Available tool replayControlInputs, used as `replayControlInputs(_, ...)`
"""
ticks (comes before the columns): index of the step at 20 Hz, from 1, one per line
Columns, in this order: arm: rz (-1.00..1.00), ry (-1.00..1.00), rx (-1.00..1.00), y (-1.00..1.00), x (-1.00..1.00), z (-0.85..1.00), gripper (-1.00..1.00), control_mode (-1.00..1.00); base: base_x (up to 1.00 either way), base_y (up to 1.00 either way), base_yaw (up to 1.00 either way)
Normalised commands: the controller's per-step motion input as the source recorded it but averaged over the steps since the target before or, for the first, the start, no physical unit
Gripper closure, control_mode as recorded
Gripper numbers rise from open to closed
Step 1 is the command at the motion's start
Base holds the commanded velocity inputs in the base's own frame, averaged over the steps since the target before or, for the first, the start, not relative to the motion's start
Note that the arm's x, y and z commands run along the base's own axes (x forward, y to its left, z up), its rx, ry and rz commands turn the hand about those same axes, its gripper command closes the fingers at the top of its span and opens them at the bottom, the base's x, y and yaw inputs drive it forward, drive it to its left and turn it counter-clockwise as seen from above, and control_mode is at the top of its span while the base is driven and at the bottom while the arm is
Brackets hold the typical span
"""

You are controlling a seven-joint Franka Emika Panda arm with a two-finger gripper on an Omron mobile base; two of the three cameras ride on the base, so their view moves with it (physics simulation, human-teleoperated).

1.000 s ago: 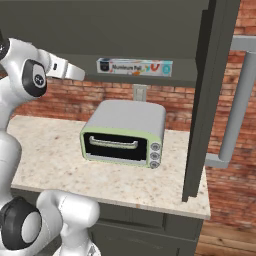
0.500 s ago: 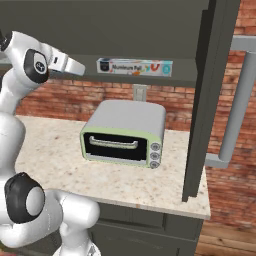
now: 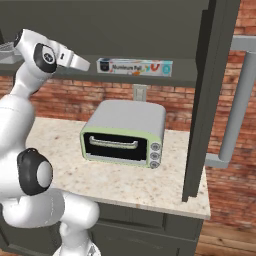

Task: Retrieve the tupperware and aluminum foil from the cabinet and place them on the dining counter near the plate with lemon and carrot to prepare for storing leftovers.

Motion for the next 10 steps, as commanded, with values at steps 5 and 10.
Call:
replayControlInputs(5, -0.11, 0.0, 0.0, 0.0, 0.48, -0.08, -1.0, -1.0, 0.0, 0.0, 0.0)
replayControlInputs(10, -0.13, 0.0, 0.0, 0.0, 0.33, -0.14, -1.0, -1.0, 0.0, 0.0, 0.0)
